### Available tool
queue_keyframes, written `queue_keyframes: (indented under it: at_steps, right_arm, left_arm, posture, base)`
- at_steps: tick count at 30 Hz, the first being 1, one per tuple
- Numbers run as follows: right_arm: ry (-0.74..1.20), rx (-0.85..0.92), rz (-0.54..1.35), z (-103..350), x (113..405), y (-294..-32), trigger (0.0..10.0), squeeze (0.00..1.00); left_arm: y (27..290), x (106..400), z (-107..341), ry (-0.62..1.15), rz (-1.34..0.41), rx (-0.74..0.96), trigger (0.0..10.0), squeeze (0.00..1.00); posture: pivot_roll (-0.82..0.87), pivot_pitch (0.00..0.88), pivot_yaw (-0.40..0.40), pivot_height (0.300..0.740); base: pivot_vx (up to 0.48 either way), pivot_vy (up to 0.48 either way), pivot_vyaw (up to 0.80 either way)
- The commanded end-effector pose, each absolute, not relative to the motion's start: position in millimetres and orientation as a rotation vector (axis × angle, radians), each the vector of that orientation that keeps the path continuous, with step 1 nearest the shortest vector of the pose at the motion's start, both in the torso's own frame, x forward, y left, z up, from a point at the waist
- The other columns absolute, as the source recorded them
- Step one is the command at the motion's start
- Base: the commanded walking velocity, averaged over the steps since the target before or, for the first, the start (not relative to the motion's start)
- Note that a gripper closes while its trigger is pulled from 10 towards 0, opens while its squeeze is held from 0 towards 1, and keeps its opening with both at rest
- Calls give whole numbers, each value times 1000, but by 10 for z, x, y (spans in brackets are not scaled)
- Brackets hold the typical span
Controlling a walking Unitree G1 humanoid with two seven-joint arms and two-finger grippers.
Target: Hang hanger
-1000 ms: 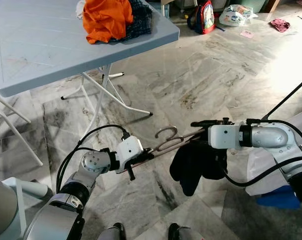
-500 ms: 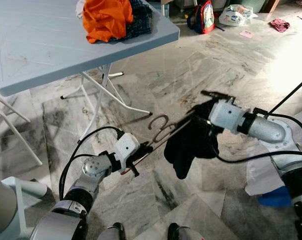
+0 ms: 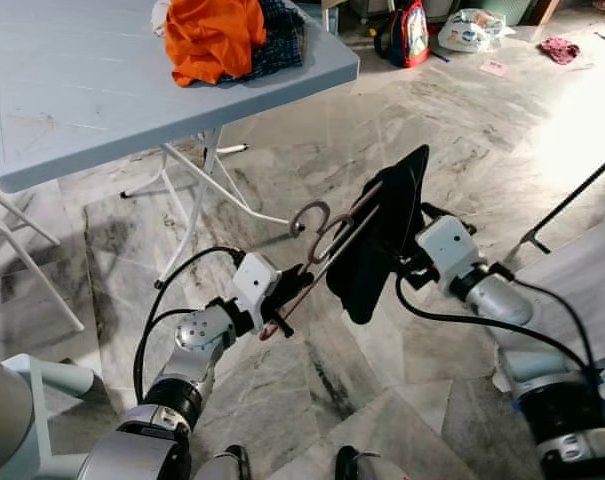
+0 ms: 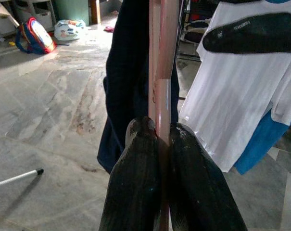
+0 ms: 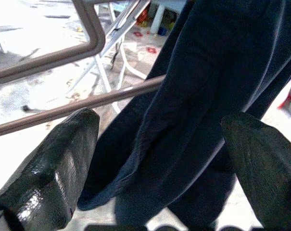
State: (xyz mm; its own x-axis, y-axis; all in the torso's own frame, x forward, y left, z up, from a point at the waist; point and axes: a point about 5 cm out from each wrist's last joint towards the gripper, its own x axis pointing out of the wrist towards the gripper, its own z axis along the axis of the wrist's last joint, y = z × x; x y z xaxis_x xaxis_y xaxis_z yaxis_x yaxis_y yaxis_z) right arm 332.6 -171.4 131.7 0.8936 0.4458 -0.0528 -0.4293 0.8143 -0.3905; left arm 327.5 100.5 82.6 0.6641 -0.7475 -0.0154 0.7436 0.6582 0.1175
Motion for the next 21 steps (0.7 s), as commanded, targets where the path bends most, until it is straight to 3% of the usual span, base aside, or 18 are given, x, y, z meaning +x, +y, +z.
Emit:
queue_keyframes:
  at_steps: [1,18,19,21]
  right_arm:
    - [-22,-376,451,1294,3302,-1766,10000,0]
    - [34,-285,312,1165,3402,-1616,10000,0]
    - [35,-292,236,1174,3454,-1674,1804,0]
    - [37,-289,197,1180,3476,-1712,1804,0]
  left_arm:
    - [983,3291,904,-80,-855,110,0,0]
    - [848,3218,978,-137,-940,67,0,0]
    - [839,3199,974,-139,-948,67,0,0]
    - [836,3192,971,-139,-951,68,0,0]
  posture:
    - [-73,189,8,740]
    - [-66,187,2,740]
    - [-64,186,1,740]
    - [-63,186,1,740]
  base:
    - [0,0,0]
    - [0,0,0]
    - [0,0,0]
    - [0,0,0]
